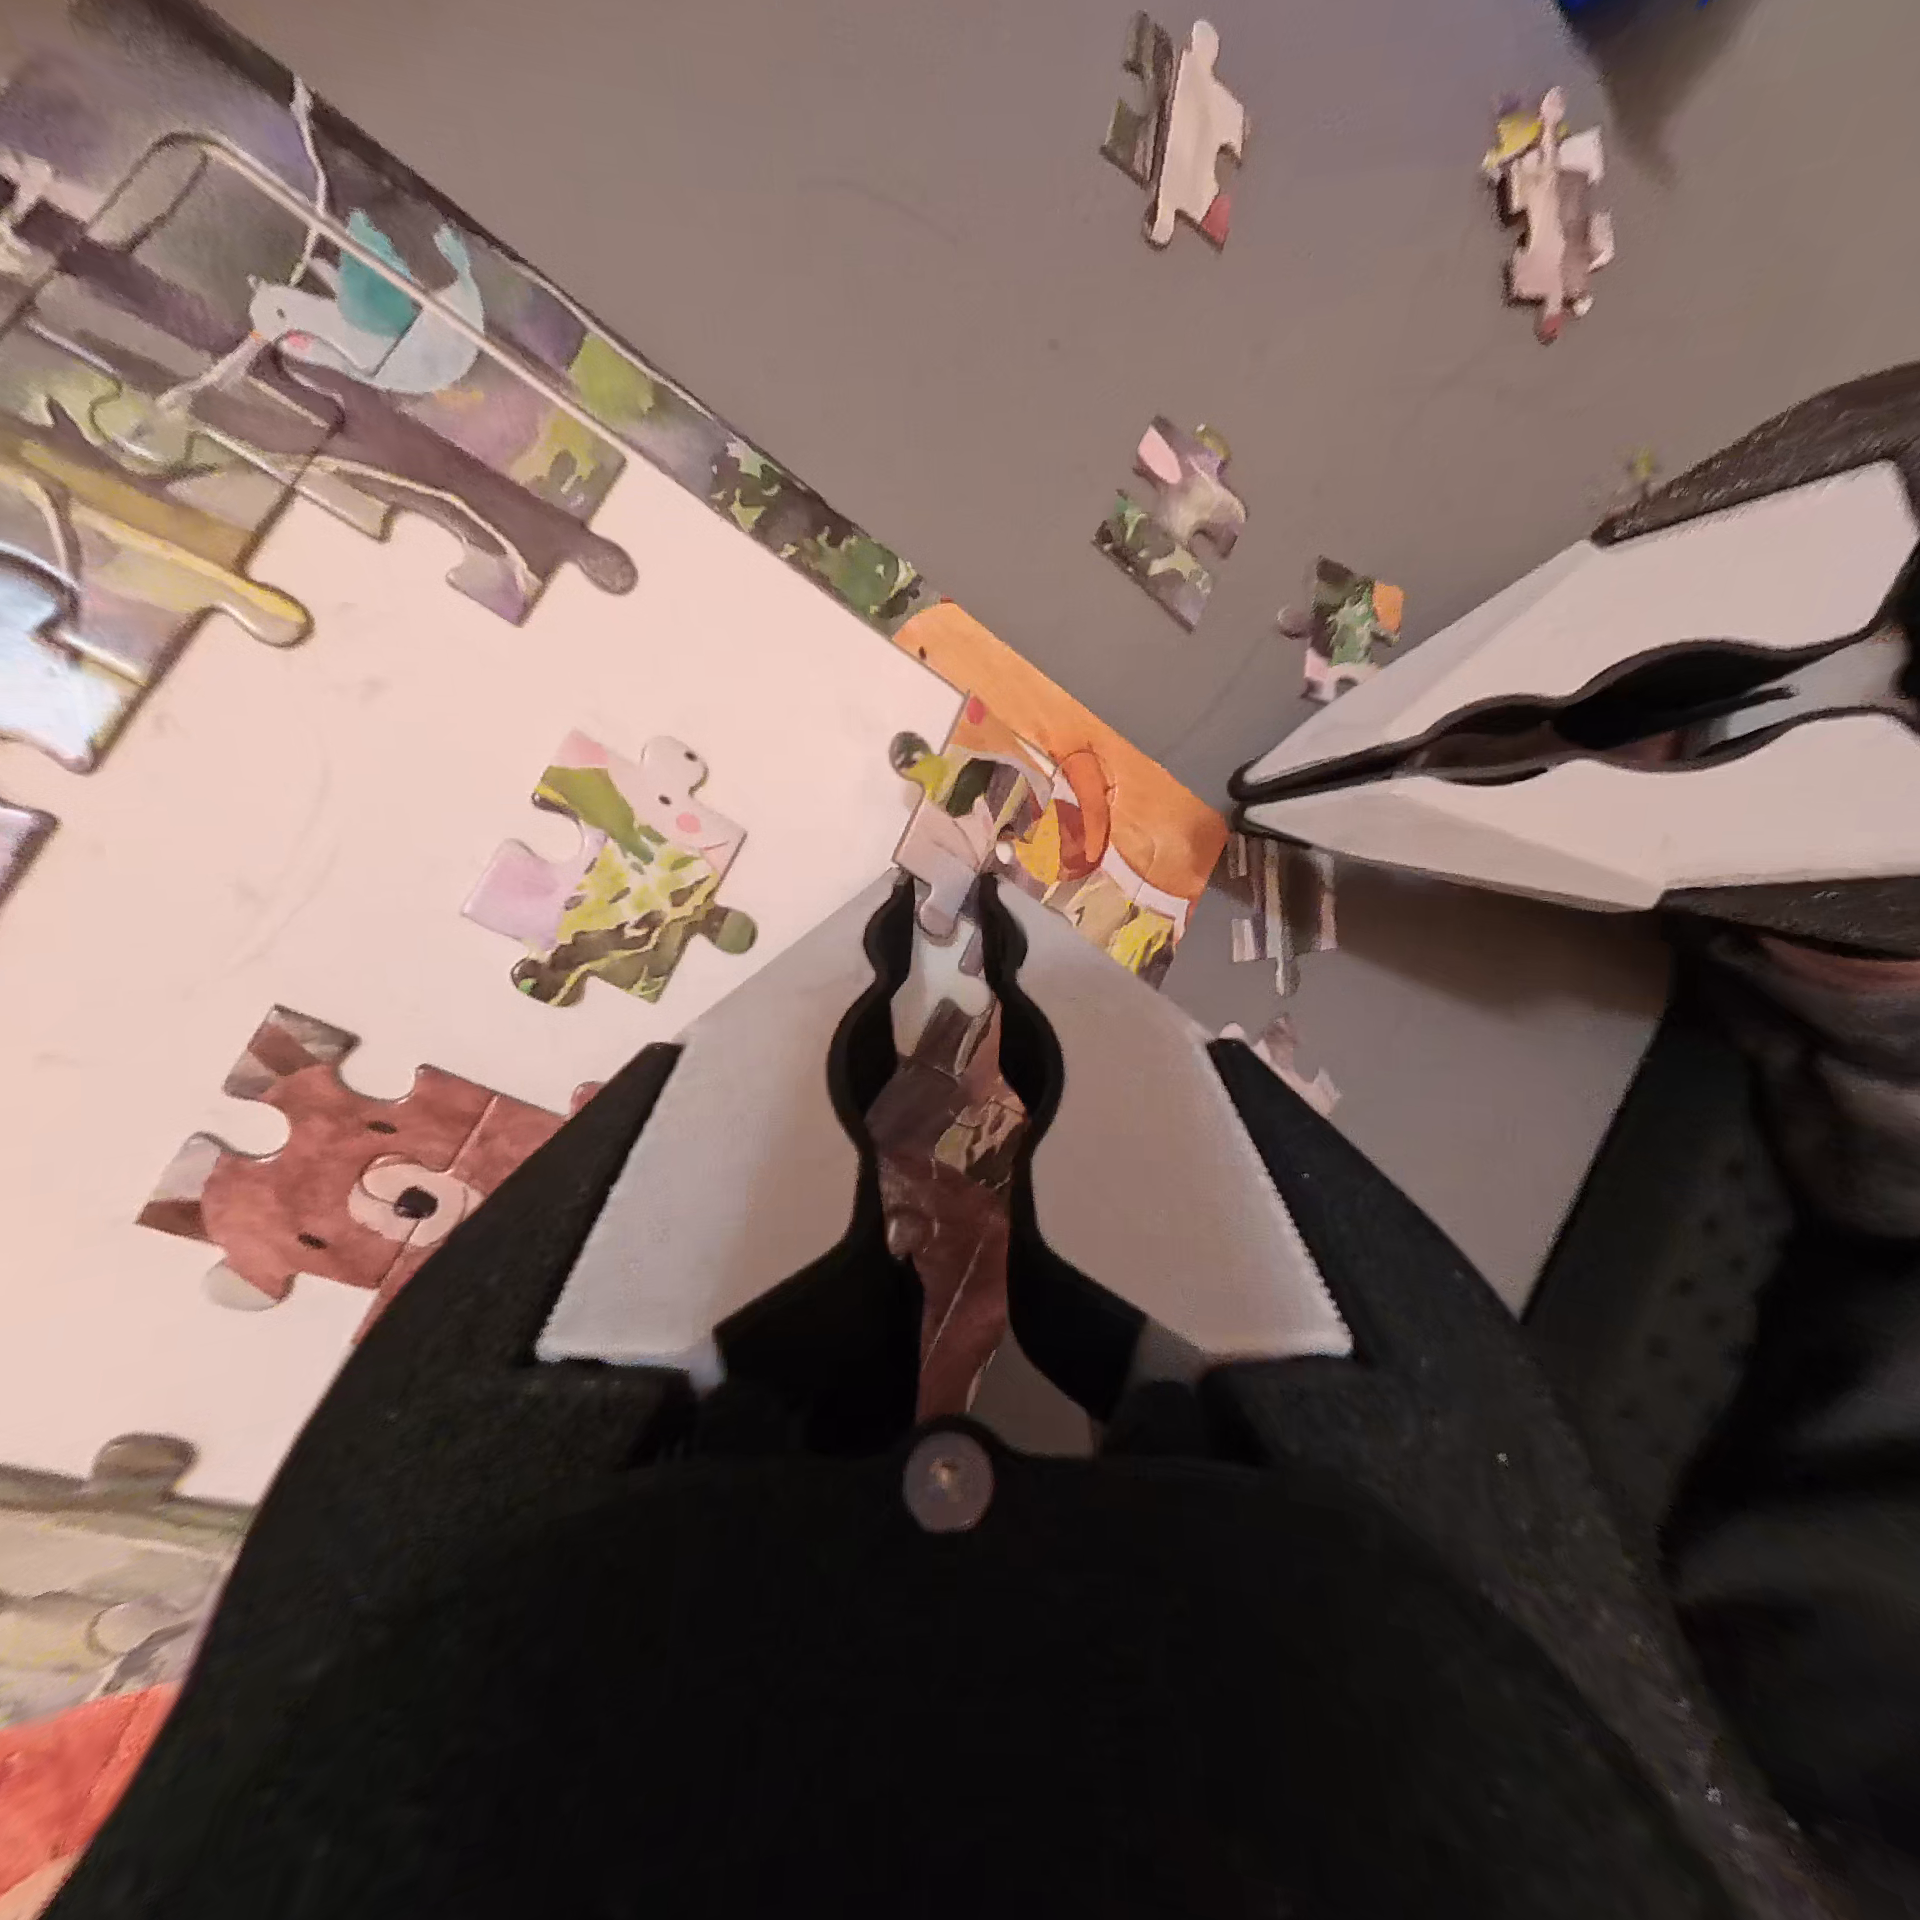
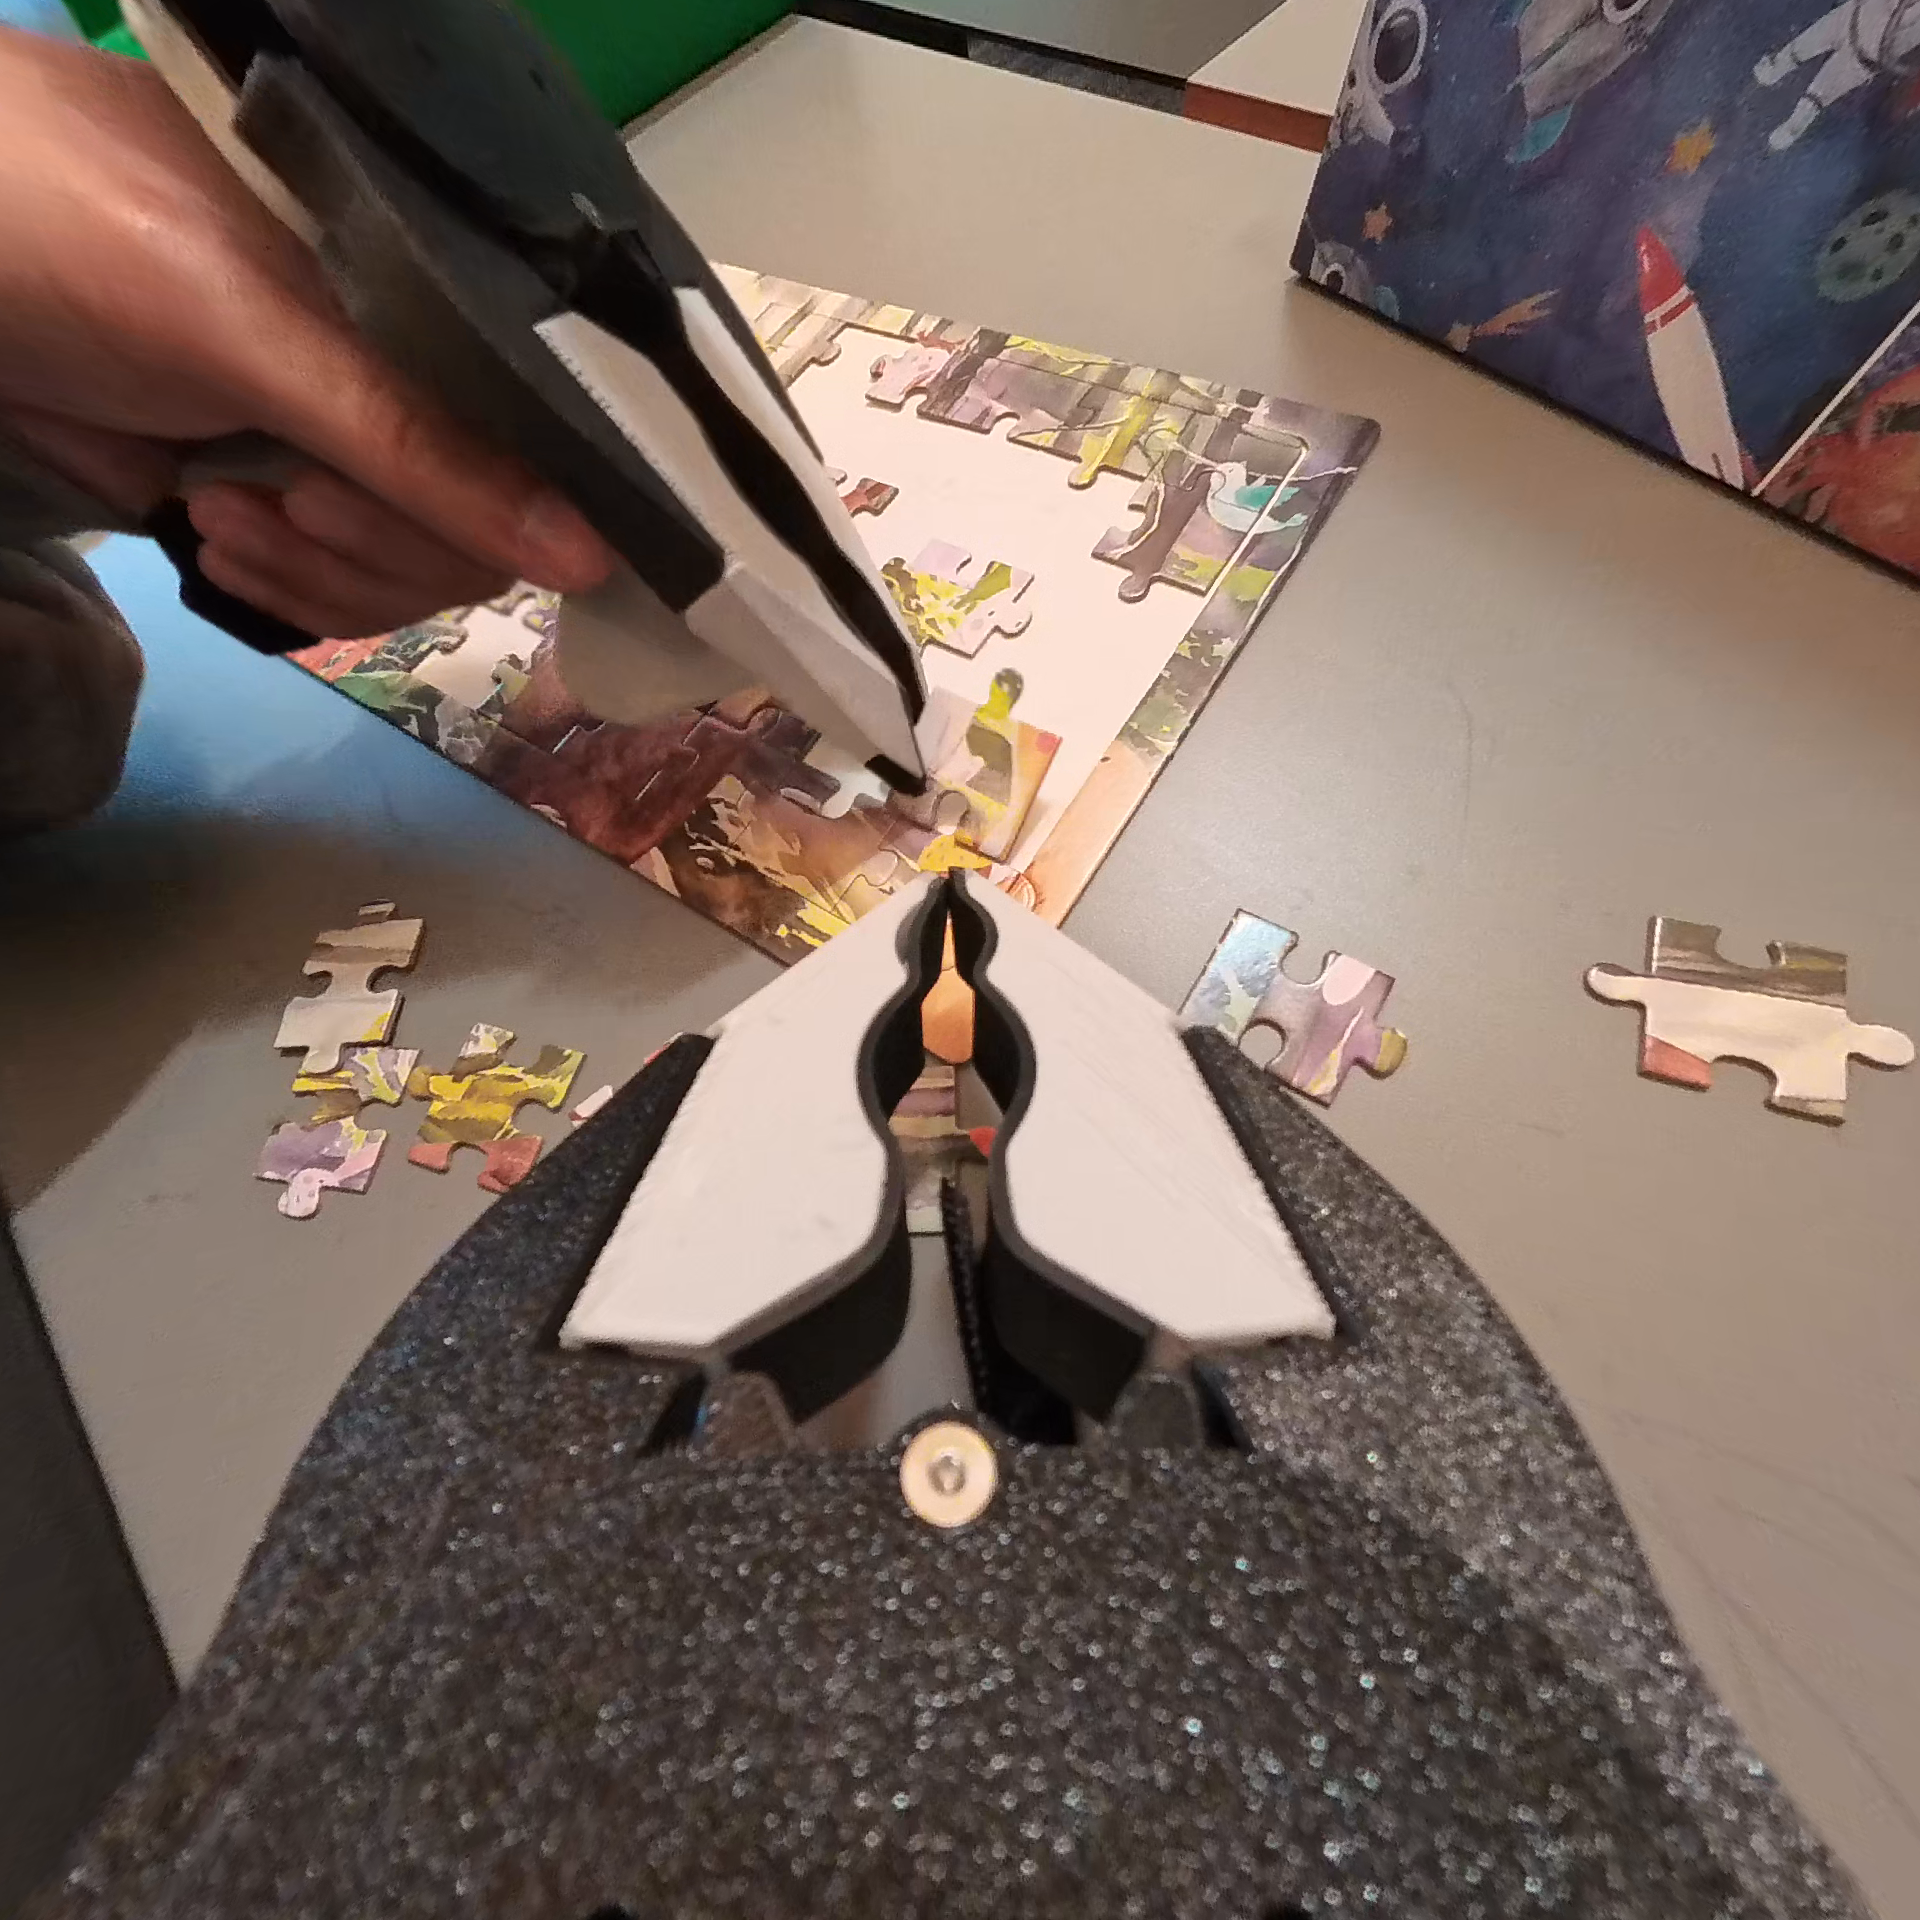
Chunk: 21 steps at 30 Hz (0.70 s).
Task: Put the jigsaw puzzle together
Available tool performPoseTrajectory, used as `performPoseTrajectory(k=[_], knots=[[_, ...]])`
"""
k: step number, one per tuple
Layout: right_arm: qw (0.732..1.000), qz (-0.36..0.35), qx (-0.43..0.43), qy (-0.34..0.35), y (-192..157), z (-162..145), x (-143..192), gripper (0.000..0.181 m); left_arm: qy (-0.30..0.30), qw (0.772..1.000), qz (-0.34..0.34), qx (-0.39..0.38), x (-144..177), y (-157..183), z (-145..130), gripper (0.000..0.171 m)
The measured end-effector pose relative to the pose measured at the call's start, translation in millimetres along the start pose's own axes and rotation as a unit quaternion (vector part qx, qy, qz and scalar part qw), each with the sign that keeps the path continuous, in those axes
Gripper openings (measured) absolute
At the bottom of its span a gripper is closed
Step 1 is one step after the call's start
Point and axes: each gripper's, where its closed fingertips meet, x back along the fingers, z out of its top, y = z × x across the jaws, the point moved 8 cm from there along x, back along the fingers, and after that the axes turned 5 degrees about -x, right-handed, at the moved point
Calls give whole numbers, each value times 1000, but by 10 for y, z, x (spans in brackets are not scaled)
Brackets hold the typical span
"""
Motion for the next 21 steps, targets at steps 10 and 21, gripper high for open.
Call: performPoseTrajectory(k=[10, 21], knots=[[1000, -5, 5, -3, 8, 6, -17, 0, -11, 998, 49, -40, -9, 57, 43, 20], [993, -6, 59, -100, 72, 126, -414, 0, 18, 991, 83, -102, 52, 156, 22, 0]])
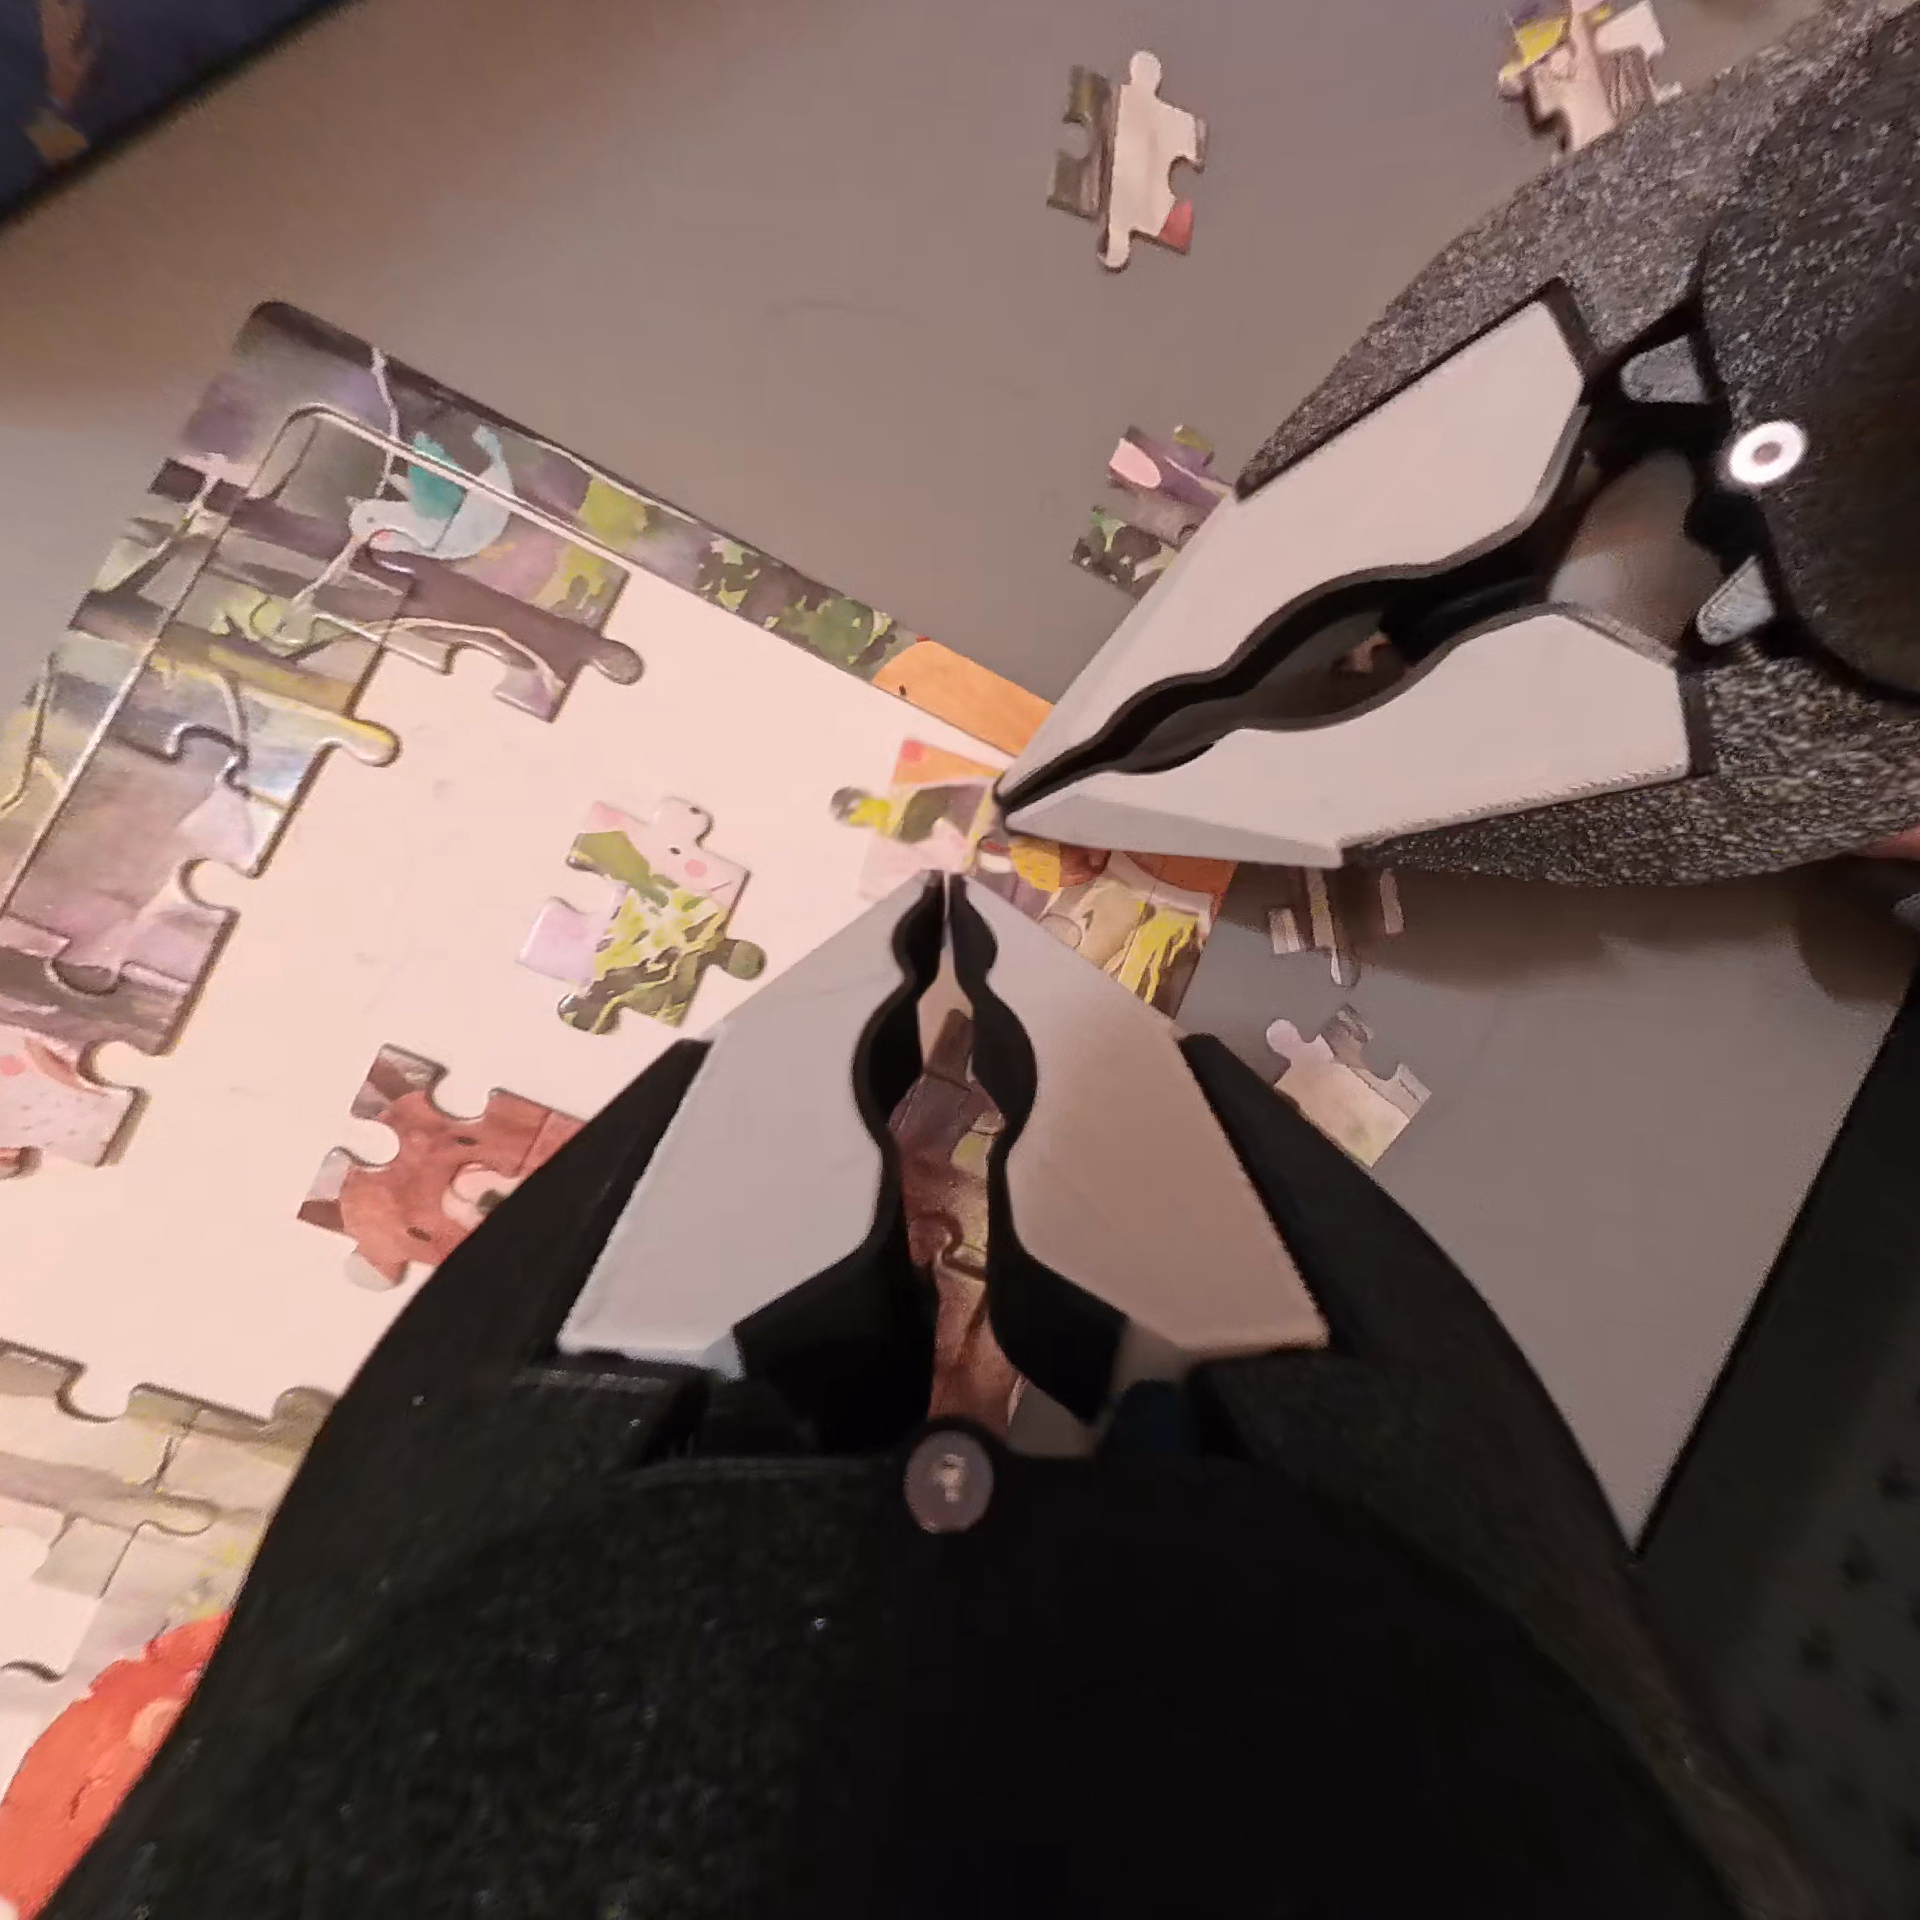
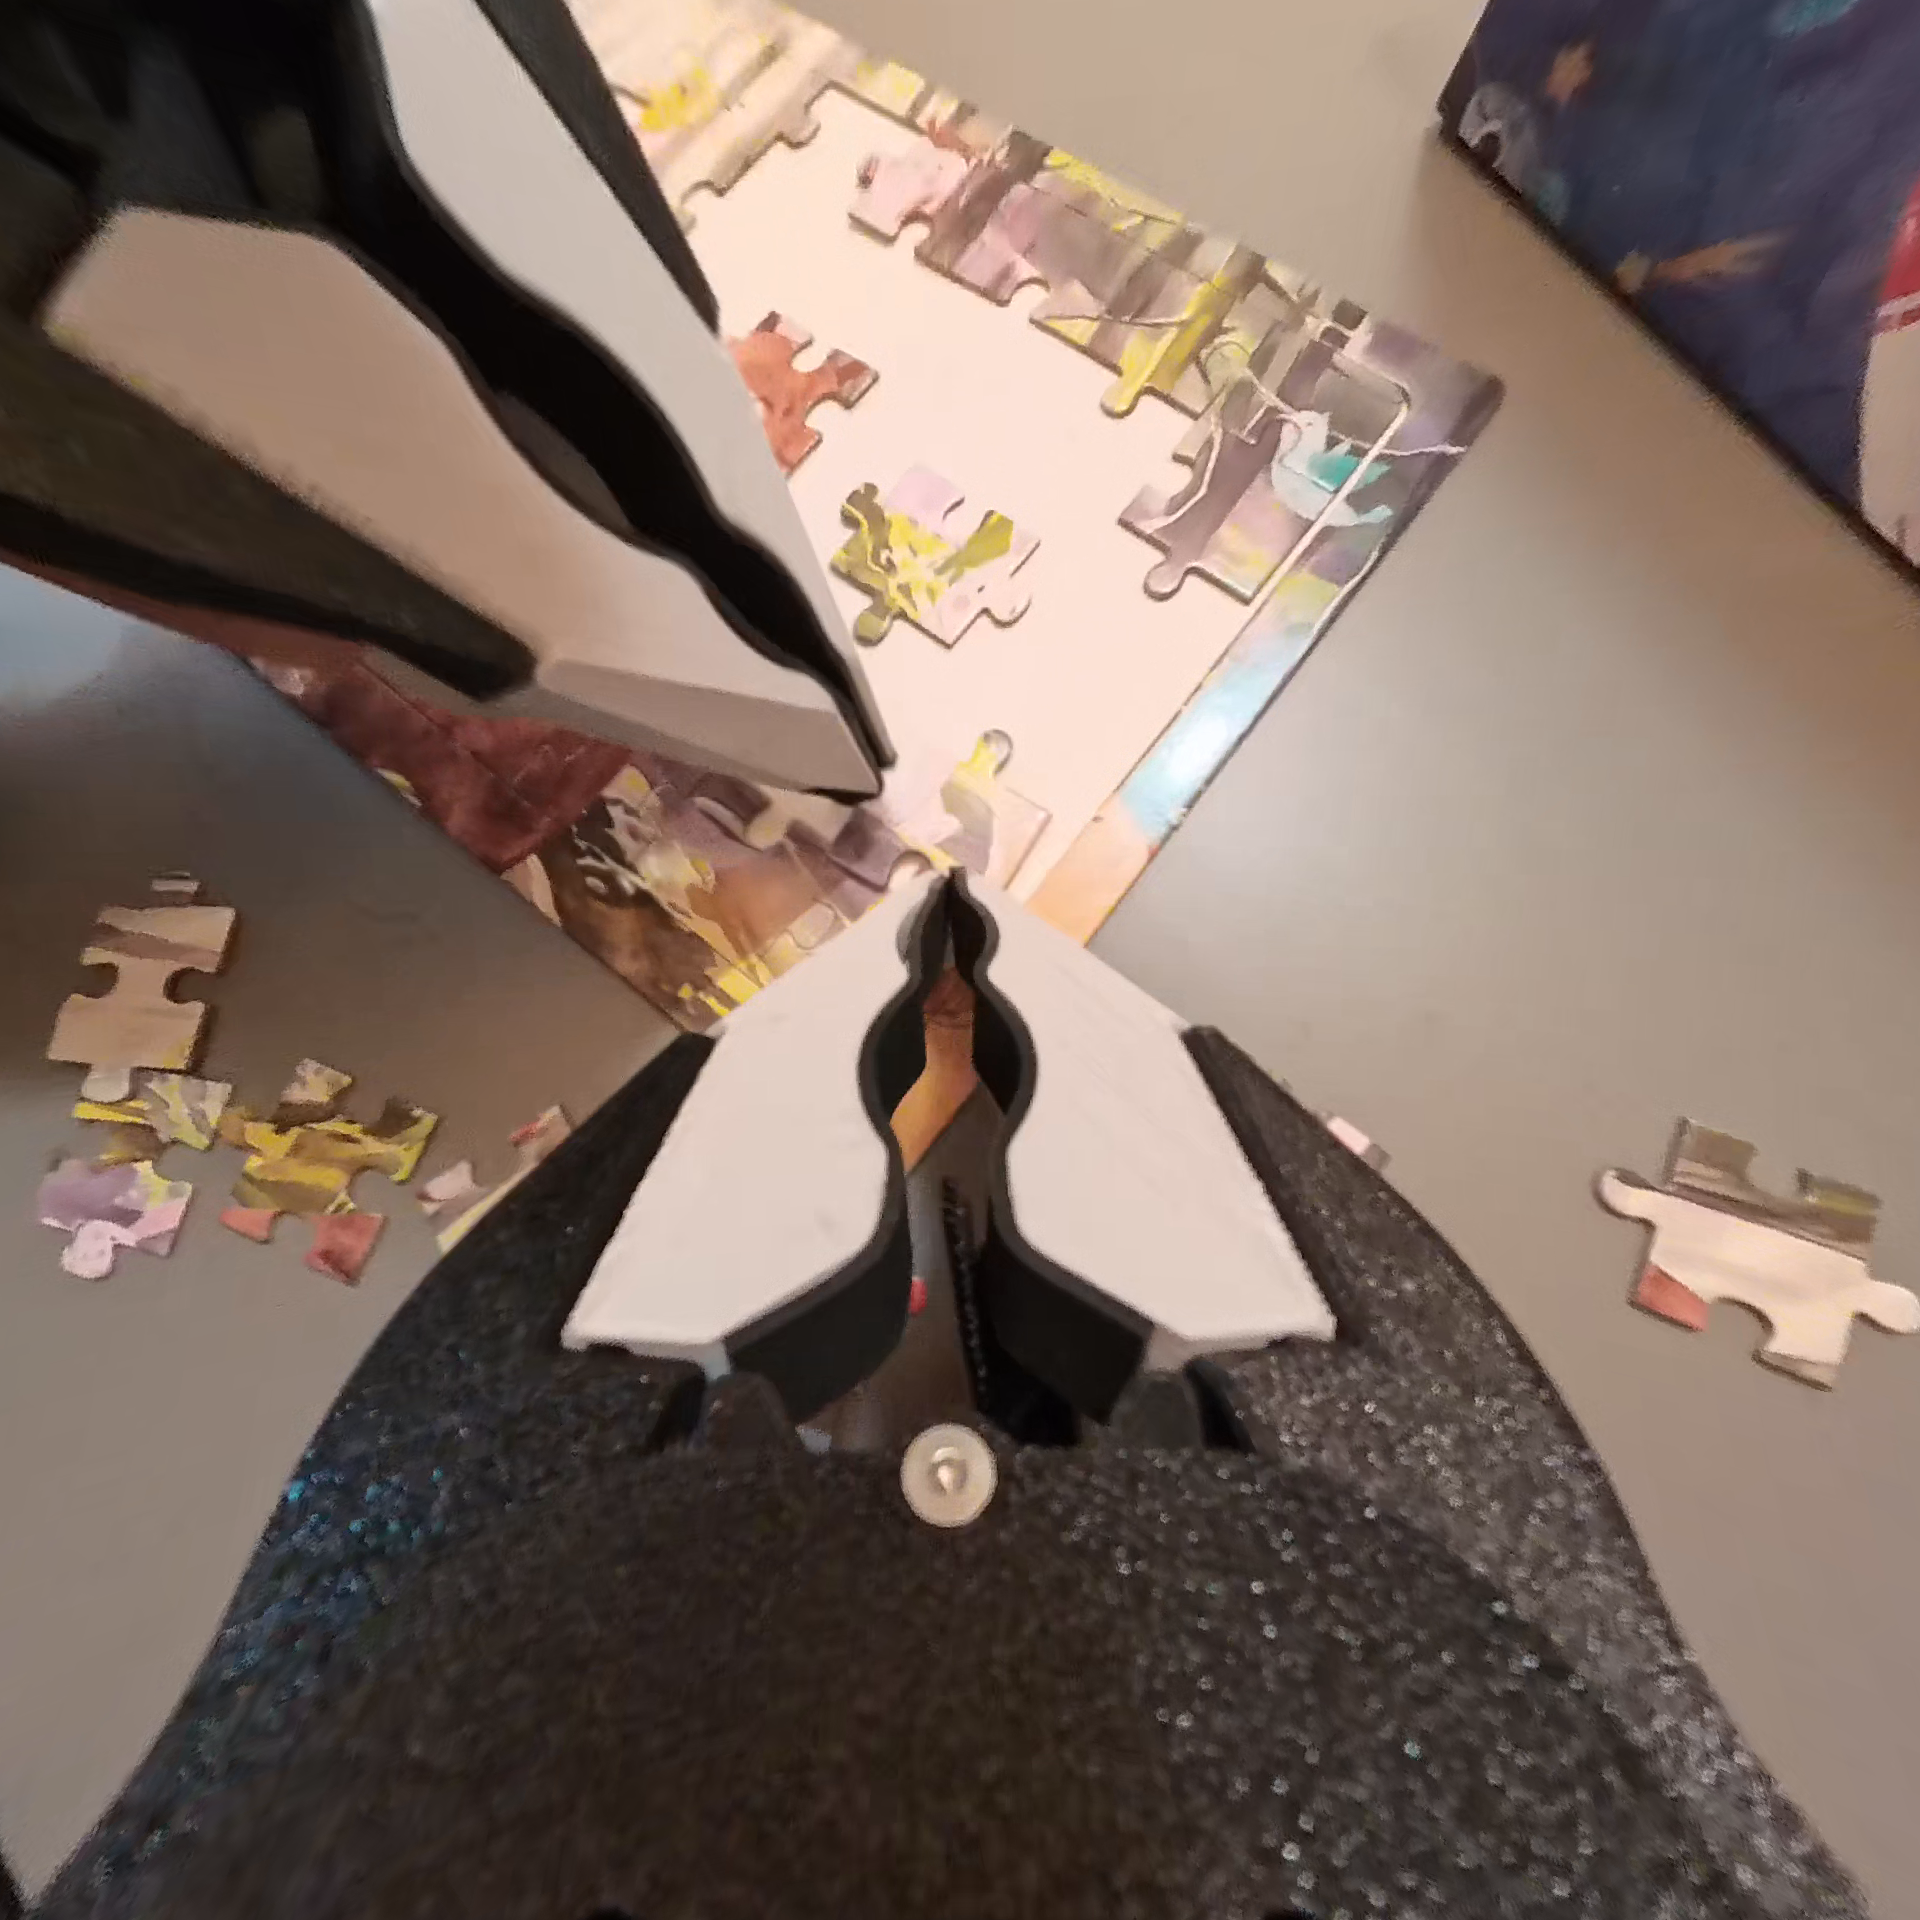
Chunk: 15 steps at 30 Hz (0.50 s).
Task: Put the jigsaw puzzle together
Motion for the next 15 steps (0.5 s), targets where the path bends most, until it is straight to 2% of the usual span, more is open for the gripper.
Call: performPoseTrajectory(k=[3, 7, 10, 15], knots=[[1000, 1, -4, 1, -8, -10, -13, 0, -11, 1000, 1, -7, -93, 24, -40, 0], [1000, -3, -28, 1, 43, -24, 5, 0, 7, 1000, -15, 15, -123, -5, -25, 0], [999, -7, -31, -1, 44, -34, 21, 0, 12, 1000, 14, -2, -97, -28, -15, 0], [999, 3, -52, 1, 51, -47, 30, 0, 8, 1000, 5, -2, -116, -18, -38, 0]])
